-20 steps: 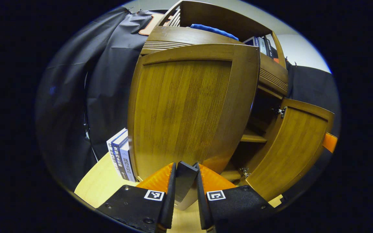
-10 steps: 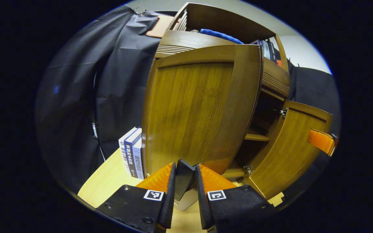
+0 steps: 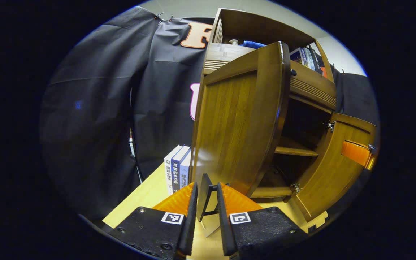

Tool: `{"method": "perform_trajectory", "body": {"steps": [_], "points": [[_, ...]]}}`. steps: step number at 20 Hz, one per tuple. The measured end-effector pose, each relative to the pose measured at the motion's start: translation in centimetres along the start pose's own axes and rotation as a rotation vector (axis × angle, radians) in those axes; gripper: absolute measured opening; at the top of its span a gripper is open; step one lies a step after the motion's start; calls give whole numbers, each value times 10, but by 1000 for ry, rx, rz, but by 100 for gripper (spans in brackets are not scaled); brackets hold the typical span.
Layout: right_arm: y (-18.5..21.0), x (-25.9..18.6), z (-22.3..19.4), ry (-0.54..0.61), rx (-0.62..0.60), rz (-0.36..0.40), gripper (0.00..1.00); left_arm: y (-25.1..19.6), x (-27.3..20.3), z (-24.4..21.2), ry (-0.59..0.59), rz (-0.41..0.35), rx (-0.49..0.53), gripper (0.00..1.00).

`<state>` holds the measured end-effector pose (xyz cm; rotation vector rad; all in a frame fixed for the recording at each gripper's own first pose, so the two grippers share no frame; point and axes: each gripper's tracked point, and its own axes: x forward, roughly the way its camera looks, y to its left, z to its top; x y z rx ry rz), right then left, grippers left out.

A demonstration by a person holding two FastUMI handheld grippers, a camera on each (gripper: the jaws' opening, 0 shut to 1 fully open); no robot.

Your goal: Open the right door of the double-door shoe cabinet with the right hand, and open the left door with the left hand.

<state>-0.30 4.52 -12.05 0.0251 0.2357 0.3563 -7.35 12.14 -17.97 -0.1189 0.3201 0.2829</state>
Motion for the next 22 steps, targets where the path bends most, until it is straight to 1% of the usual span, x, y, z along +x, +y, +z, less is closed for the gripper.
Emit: {"method": "perform_trajectory", "body": {"steps": [1,2,3,8,13,14,15,16,17,18,19,20,21,22], "points": [[4,1,0,-1,-2,11,24,6,-3,1,-4,12,-9,26],[7,2,0,0,-5,20,24,13,-1,2,-9,30,-13,26],[8,3,1,0,-8,28,24,20,-4,3,-11,42,-14,24],[14,6,1,2,-13,50,24,47,-7,6,-23,98,-8,24],[14,12,-2,10,-12,62,24,60,-10,7,-25,124,-14,24],[14,13,-2,12,-12,63,24,63,-11,8,-25,130,-14,29],[15,13,-3,13,-11,65,24,65,-12,9,-26,137,-13,24],[16,14,-4,15,-9,67,27,67,-14,9,-26,142,-11,24],[16,15,-5,18,-7,69,27,68,-15,11,-29,149,-6,24],[15,17,-6,21,-4,72,27,72,-18,12,-34,161,-1,24],[15,18,-7,23,0,75,24,77,-21,15,-40,179,3,24],[15,19,-7,23,5,78,24,83,-24,18,-47,198,3,24],[17,20,-6,22,8,83,24,89,-27,22,-56,218,-3,20],[19,20,-6,20,8,86,24,96,-30,25,-63,236,-12,24]]}}
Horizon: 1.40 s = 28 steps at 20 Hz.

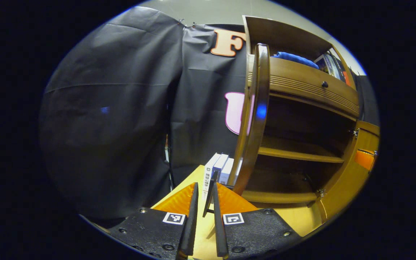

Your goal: Open the right door of the double-door shoe cabinet with the right hand, and open the left door with the left hand.

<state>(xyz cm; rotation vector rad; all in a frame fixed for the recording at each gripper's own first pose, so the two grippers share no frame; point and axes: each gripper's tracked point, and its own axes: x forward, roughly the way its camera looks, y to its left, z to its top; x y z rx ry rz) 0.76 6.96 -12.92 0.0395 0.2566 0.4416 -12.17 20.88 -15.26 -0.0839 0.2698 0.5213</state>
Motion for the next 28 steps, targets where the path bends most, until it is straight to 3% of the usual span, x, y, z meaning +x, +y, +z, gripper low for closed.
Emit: {"method": "perform_trajectory", "body": {"steps": [5,6,7,8,9,10,11,12,13,14,15,16,18,28], "points": [[3,0,0,-1,-2,17,24,16,-11,15,-21,38,-63,24],[3,1,1,-1,-3,18,24,16,-13,19,-25,44,-70,17],[3,0,1,-2,-7,17,24,15,-17,25,-42,51,-75,24],[2,-1,1,-3,-10,16,24,15,-21,34,-65,54,-77,13],[2,-2,2,-4,-12,14,27,12,-26,45,-87,58,-75,22],[1,-4,2,-4,-11,12,24,11,-29,53,-103,62,-68,22],[-1,-5,2,-4,-11,10,24,10,-32,65,-121,65,-58,13],[-2,-6,2,-3,-11,7,24,8,-37,77,-140,64,-51,22],[-4,-7,3,-4,-11,3,24,3,-43,92,-169,58,-46,13],[-5,-8,4,-5,-9,0,24,-1,-48,105,-197,48,-41,13],[-6,-9,4,-6,-6,-4,24,-8,-53,118,-222,35,-33,14],[-8,-10,5,-8,-3,-7,24,-14,-55,128,-239,21,-23,21],[-11,-13,8,-12,-1,-16,24,-32,-59,143,-265,-21,-8,13],[-45,-48,39,-85,9,-149,24,-155,-57,152,-290,-323,66,13]]}}
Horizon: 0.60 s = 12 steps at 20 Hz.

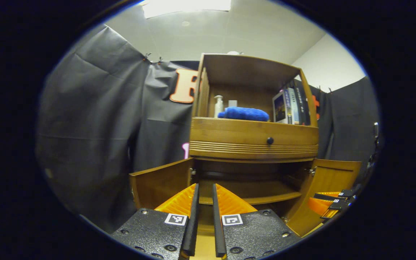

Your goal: Open the right door of the double-door shoe cabinet with the right hand, and open the left door with the left hand.

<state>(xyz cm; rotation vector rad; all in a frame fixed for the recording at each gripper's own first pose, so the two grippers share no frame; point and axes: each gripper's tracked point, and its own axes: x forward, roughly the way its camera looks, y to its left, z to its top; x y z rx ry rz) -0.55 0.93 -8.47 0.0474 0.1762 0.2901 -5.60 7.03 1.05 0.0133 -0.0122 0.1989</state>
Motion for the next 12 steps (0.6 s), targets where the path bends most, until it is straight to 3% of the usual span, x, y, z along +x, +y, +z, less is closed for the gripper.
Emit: {"method": "perform_trajectory", "body": {"steps": [5,6,12], "points": [[-23,-16,12,-29,13,-82,24,-51,15,-7,11,-133,-10,14],[-27,-18,13,-32,13,-96,24,-60,16,-11,15,-154,-13,21],[-41,-28,16,-43,27,-153,24,-95,24,-25,40,-234,-10,21]]}}
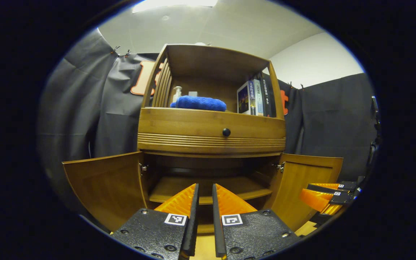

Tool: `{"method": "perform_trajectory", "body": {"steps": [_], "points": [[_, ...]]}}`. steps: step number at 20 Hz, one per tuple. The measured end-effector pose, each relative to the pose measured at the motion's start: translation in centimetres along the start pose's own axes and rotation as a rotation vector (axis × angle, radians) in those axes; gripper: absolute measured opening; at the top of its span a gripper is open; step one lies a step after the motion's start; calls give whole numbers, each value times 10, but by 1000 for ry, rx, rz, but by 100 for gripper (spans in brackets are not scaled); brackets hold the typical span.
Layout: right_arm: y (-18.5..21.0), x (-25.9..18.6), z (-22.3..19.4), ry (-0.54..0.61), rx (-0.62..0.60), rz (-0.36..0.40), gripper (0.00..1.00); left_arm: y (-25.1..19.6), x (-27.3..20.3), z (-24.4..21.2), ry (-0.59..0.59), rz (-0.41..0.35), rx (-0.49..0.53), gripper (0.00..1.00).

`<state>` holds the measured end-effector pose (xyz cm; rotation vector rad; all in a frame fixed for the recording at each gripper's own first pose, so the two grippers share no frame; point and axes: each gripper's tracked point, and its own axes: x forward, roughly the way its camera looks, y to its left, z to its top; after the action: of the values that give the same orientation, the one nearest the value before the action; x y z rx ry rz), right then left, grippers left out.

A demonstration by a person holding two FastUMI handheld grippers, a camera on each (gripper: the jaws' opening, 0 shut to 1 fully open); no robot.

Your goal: Open the right door of the double-door shoe cabinet with the right hand, and open the left door with the left hand.

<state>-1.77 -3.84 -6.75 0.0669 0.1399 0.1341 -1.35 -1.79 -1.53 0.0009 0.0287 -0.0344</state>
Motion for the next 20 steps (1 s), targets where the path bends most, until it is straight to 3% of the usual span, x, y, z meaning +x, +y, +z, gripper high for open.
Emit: {"method": "perform_trajectory", "body": {"steps": [9,10,13,17,19,20], "points": [[-3,3,8,-27,15,-19,24,-12,6,-7,1,11,18,21],[-3,5,9,-30,15,-23,24,-9,5,-7,1,23,21,13],[-2,9,10,-40,12,-22,26,-7,8,-10,4,36,17,46],[4,6,7,-25,9,-6,75,-6,14,-10,-4,49,-3,99],[5,14,8,-37,12,-7,100,-4,12,-9,-15,51,-8,97],[5,13,9,-42,9,-11,100,-3,13,-9,-15,52,-6,96]]}}
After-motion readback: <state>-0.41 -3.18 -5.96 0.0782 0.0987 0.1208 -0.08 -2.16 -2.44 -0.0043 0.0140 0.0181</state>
